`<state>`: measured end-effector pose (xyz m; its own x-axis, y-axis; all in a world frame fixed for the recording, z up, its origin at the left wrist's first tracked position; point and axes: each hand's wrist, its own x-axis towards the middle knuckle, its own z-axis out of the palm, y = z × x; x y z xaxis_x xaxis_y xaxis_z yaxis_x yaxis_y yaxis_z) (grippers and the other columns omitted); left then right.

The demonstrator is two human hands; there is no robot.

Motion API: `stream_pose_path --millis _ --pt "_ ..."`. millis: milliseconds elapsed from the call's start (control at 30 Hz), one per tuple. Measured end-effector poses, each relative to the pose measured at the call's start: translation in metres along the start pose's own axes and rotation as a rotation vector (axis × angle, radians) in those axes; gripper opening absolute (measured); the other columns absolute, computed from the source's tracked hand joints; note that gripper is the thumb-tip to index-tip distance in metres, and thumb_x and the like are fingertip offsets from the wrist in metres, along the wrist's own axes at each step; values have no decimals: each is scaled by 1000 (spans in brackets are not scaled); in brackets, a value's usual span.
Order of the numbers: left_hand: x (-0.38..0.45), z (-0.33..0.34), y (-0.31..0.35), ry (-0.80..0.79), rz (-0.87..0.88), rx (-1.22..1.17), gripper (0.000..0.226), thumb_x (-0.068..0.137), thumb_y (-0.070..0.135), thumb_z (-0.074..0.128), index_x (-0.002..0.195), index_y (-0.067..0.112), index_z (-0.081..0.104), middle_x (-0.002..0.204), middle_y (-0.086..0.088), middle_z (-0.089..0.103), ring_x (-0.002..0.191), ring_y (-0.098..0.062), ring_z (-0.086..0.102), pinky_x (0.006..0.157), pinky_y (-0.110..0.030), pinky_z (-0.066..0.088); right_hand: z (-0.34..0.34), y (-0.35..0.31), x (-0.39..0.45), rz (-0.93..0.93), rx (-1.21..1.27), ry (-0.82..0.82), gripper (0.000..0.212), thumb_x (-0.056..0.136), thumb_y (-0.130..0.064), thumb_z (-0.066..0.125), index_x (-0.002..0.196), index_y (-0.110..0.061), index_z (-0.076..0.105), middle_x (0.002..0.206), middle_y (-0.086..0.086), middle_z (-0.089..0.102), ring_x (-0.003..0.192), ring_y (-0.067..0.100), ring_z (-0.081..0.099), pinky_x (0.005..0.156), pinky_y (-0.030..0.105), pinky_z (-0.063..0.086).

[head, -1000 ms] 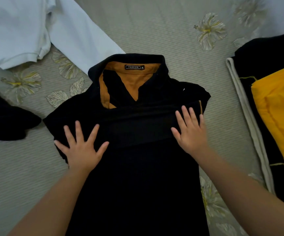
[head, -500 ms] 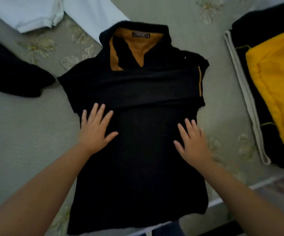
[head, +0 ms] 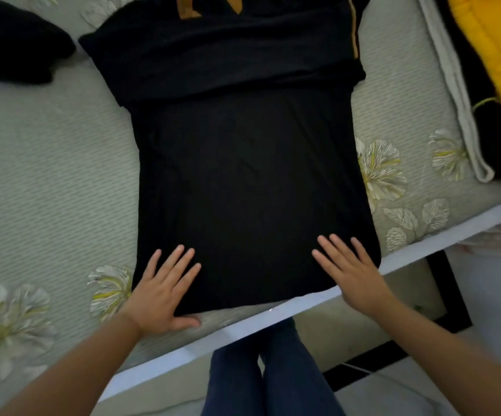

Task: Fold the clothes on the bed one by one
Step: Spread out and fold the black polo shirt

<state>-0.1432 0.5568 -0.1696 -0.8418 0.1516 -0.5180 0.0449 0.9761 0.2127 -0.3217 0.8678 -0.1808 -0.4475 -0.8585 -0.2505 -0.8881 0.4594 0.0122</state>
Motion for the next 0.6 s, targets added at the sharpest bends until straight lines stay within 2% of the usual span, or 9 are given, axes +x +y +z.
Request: stream_pose_path --millis 67,200,267,333,367,400,433,500,600 --pt "-3 2 2 31 7 27 81 70 62 34 118 0 56 118 -26 59 116 -43 48 107 -44 7 4 9 1 3 -38 25 63 65 5 27 126 -9 38 126 17 56 123 35 42 108 41 7" --pt "-3 6 11 197 24 78 56 70 30 42 107 -6 63 114 -28 60 103 -44 59 112 -34 3 7 7 2 10 -75 82 59 70 4 25 122 0 53 124 21 57 113 39 55 105 45 15" --pt "-2 9 16 295 24 103 45 64 14 59 105 -6 65 112 -27 62 100 -42 61 112 -32 5 5 5 0 17 -58 143 57 69 5 25 114 4 60 122 22 59 110 39 57 103 47 24" --pt "-1 11 19 361 -16 76 50 53 -9 73 103 -6 66 109 -25 64 96 -42 62 106 -34 28 2 6 0 16 4 213 55 68 9 24 108 7 63 115 23 62 104 41 60 95 51 41" --pt "-1 11 21 389 -50 61 53 50 -17 71 102 -7 66 107 -25 65 94 -43 63 94 -41 42 0 7 0 17 48 253 54 67 11 24 103 9 65 110 24 64 99 43 62 84 54 47" --pt "-1 9 22 402 -90 43 57 47 -24 68 101 -7 66 105 -26 65 92 -45 63 78 -51 49 -2 8 0 17 91 287 52 67 12 24 98 11 66 104 25 66 94 44 63 76 57 49" --pt "-2 9 23 401 -132 22 64 40 -29 67 100 -9 65 105 -28 64 91 -46 62 71 -56 49 -5 9 0 19 120 309 51 66 12 24 94 11 67 100 26 67 90 44 64 71 58 50" --pt "-5 8 25 399 -198 -16 78 28 -35 68 102 -13 63 105 -31 63 93 -49 60 75 -55 45 -13 9 -2 16 130 318 50 66 12 25 92 11 68 97 26 68 87 44 65 69 57 50" --pt "-17 7 36 396 -225 10 83 21 -35 70 101 -14 63 105 -31 63 93 -48 61 76 -53 45 -24 3 -17 4 109 268 49 68 11 26 94 11 67 99 26 67 90 44 64 71 56 50"
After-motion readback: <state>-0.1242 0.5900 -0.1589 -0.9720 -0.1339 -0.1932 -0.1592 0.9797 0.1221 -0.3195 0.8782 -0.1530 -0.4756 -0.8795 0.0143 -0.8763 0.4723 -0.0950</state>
